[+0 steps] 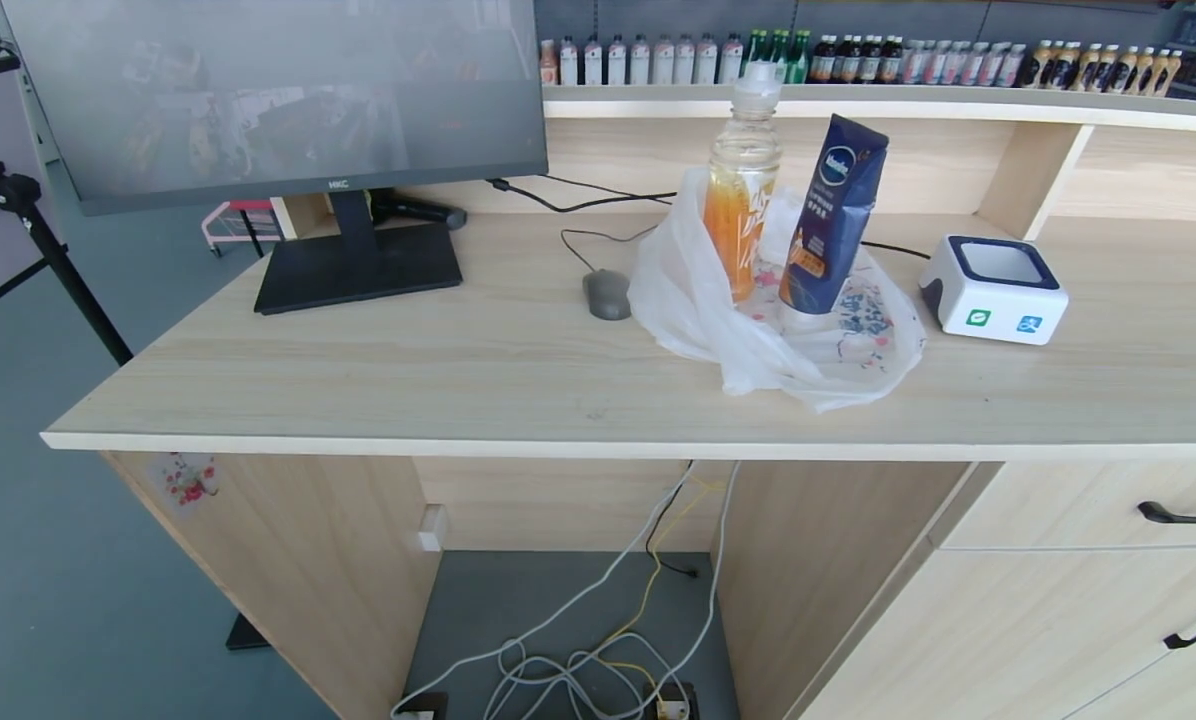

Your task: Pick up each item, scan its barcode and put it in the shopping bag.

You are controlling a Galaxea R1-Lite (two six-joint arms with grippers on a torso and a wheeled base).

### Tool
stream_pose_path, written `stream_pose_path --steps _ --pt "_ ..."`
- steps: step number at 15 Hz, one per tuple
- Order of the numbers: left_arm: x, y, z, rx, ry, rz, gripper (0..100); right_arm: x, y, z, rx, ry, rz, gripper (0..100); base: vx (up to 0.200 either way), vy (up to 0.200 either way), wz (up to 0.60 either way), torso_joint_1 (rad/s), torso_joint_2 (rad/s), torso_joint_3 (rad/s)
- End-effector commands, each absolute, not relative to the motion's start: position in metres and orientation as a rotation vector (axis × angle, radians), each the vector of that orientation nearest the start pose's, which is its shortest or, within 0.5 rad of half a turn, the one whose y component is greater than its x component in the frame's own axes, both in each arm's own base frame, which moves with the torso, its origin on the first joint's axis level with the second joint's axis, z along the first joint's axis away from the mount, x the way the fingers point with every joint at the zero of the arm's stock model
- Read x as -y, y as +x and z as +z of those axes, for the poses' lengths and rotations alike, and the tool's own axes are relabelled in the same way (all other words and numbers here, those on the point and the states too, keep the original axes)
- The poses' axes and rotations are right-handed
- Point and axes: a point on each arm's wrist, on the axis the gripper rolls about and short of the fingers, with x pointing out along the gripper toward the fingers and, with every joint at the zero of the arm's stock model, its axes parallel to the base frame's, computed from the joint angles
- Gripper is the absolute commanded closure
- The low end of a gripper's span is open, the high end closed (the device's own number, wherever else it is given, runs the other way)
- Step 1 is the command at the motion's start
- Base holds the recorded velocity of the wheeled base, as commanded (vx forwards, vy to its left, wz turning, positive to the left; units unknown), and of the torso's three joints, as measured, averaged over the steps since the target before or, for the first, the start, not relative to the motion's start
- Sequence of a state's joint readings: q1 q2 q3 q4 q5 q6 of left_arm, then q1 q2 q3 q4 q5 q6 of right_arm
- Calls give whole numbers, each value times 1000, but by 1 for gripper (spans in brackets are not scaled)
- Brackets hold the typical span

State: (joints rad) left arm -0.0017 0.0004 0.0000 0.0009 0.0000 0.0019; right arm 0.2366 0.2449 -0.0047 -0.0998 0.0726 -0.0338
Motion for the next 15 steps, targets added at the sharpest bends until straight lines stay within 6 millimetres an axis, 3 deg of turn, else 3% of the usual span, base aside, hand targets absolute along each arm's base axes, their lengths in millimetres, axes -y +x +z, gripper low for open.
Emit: stream_pose_path --steps 1,9,12,15 --pt "0 -23 75 0 2 -2 100 0 -13 83 -86 -52 171 0 0 0 0 0 0 0" --pt "0 -23 75 -2 3 -2 100 0 -16 81 -42 -71 103 0 0 0 0 0 0 0" --pt "0 -23 75 0 3 -2 100 2 -19 79 -27 -62 -34 0 0 0 0 0 0 0" --pt "0 -23 75 -2 3 -2 100 1 -23 77 0 -60 -45 0 0 0 0 0 0 0"
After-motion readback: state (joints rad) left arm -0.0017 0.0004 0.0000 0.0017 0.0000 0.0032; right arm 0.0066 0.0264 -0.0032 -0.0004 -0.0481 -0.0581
